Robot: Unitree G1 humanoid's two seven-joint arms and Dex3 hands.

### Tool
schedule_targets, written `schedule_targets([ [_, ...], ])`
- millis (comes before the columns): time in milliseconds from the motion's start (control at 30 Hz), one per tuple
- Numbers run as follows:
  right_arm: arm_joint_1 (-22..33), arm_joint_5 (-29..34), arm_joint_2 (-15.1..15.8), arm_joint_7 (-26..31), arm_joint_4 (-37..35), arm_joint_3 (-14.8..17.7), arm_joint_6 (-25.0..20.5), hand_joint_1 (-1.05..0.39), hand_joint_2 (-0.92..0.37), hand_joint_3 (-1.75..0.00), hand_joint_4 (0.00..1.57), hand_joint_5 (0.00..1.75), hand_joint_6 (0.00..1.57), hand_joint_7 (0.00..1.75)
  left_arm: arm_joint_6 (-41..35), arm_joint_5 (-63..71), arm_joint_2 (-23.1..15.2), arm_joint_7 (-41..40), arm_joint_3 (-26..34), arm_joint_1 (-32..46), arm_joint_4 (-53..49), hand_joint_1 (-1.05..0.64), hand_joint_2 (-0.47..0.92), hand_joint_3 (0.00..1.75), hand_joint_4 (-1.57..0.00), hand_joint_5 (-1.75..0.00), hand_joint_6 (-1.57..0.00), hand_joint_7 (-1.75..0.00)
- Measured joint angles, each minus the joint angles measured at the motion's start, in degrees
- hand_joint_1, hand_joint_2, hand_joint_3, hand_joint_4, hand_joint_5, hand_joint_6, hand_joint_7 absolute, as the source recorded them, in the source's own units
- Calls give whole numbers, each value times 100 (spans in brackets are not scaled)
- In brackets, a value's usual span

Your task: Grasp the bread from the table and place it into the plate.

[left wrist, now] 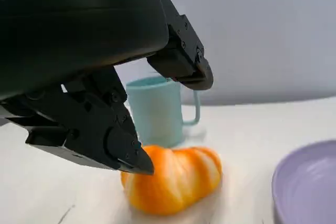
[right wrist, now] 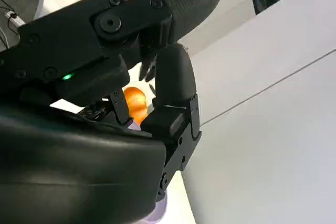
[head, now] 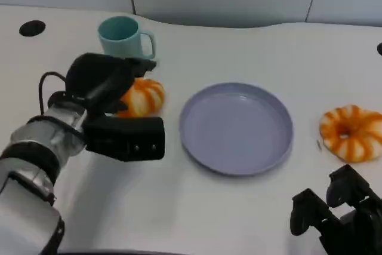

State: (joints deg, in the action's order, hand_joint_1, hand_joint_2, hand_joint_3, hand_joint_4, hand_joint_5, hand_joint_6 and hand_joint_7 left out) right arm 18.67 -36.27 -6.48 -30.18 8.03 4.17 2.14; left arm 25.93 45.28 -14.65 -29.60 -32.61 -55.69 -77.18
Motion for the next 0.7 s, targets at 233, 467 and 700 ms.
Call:
schedule_targets([
  [233,-219,-20,-3,-19,-201,26,0,-46,-85,0,80,175,66,175,741,-287,-54,-1,282,-174,255,22,64,0,-134,-18,-135,-5],
  [467,-214,-21,-3,-24,-209,37,0,-46,-85,0,80,175,66,175,746,-289,-60,-1,308,-174,253,22,64,0,-134,-20,-136,-4],
  [700,-214,-21,-4,-27,-209,36,0,-46,-85,0,80,175,66,175,746,-289,-63,-1,311,-174,253,22,64,0,-133,-21,-136,-3],
])
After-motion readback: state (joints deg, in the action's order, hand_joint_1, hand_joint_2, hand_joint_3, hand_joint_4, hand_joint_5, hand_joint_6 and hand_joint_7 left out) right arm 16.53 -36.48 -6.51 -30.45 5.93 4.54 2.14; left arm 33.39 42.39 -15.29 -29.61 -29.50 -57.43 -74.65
